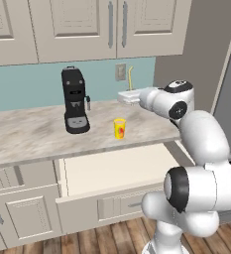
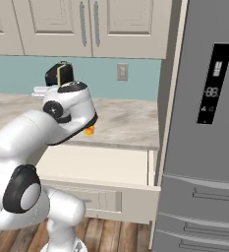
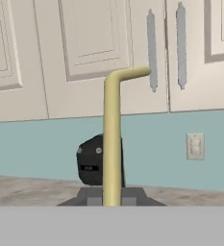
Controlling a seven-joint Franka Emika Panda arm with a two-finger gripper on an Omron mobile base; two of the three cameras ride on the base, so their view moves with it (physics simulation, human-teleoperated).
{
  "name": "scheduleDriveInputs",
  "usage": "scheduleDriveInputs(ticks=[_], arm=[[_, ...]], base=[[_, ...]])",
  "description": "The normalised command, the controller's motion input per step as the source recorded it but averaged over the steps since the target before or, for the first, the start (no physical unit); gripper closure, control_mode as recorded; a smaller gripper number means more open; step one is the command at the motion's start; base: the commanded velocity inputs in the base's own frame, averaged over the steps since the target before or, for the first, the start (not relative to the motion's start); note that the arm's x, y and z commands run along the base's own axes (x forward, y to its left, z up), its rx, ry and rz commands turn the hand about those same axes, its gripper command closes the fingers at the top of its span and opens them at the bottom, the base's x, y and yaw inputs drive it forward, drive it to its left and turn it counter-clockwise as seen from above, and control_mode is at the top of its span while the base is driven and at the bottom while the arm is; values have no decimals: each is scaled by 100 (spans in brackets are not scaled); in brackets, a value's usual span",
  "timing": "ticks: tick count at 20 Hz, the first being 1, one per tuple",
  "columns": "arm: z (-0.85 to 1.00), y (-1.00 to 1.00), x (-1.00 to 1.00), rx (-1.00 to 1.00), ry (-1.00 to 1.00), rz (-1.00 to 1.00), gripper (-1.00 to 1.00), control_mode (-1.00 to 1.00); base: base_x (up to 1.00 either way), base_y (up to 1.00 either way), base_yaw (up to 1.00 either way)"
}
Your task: Pick up the straw from the right drawer and put it inside the smoothie cup.
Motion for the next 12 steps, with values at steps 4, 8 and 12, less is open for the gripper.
scheduleDriveInputs(ticks=[4, 8, 12], arm=[[-41, -1, 18, -14, 0, 0, 100, -100], [-37, 0, 26, -18, 0, 0, 100, -100], [-31, 0, 38, -16, 0, 0, 100, -100]], base=[[0, 0, 0], [0, 0, 0], [0, 0, 0]])
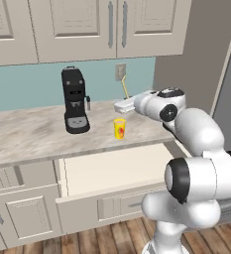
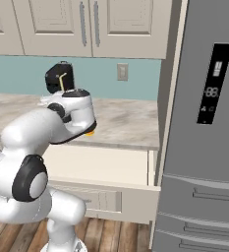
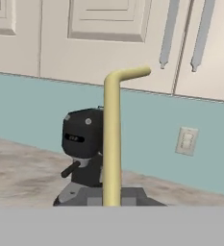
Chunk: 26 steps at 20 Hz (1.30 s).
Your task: Pick up the straw from the right drawer and put it inside the smoothie cup.
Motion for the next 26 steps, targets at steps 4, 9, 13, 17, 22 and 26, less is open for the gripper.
scheduleDriveInputs(ticks=[4, 9, 13, 17, 22, 26], arm=[[-31, 0, 41, -11, 0, 0, 100, -100], [-36, -6, 32, -7, 0, 0, 100, -100], [-34, -11, 21, -2, 0, 0, 100, -100], [-27, -15, 4, 0, 0, 0, 100, -100], [-3, -9, 0, 0, 0, 0, 100, -100], [0, 0, 0, 0, 0, 0, 100, -100]], base=[[0, 0, 0], [0, 0, 0], [0, 0, 0], [0, 0, 0], [0, 0, 0], [0, 0, 0]])
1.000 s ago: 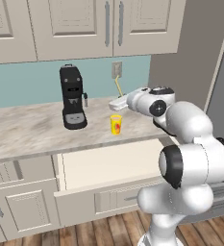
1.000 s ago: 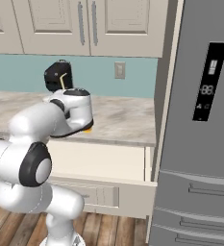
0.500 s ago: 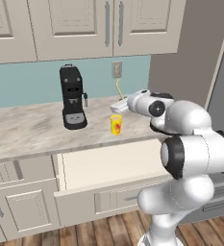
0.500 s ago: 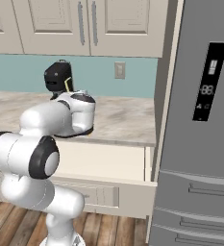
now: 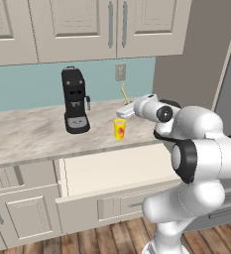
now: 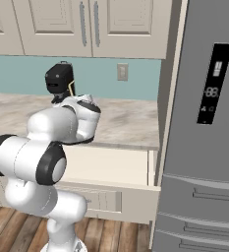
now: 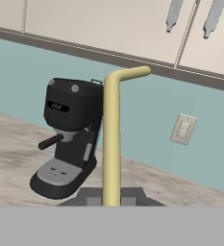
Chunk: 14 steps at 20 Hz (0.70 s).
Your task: Pick up the straw from the right drawer and put it inside the smoothie cup.
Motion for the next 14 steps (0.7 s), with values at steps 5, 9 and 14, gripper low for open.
scheduleDriveInputs(ticks=[5, 9, 14], arm=[[-2, 0, 7, 0, 0, 0, 100, -100], [-15, 0, 18, 0, 0, 0, 100, -100], [-31, 0, 20, 0, 0, 0, 100, -100]], base=[[0, 0, 0], [0, 0, 0], [0, 0, 0]])
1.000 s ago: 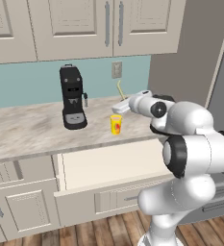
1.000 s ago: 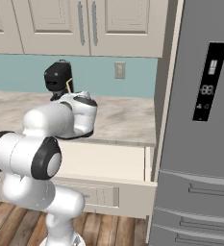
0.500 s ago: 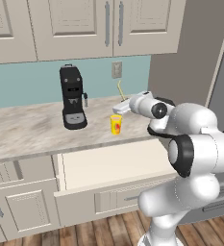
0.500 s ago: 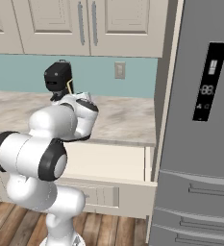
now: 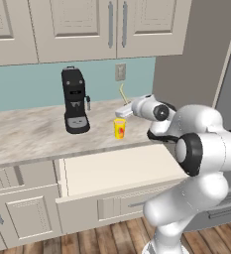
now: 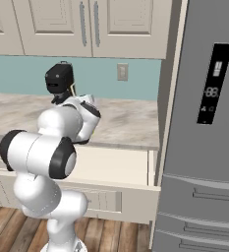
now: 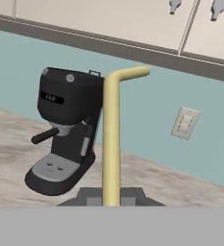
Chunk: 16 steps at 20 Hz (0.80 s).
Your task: Pick up the straw from the right drawer and put it inside the smoothie cup.
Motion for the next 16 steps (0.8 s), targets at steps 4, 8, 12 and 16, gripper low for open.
scheduleDriveInputs(ticks=[4, 8, 12, 16], arm=[[-43, 0, 14, -1, 0, 0, 100, -100], [-38, 0, 8, -1, 0, 0, 100, -100], [-30, 0, 1, -1, 0, 0, 100, -100], [-24, 0, 1, -3, 0, 0, 100, -100]], base=[[0, 0, 0], [0, 0, 0], [0, 0, 0], [0, 0, 0]])
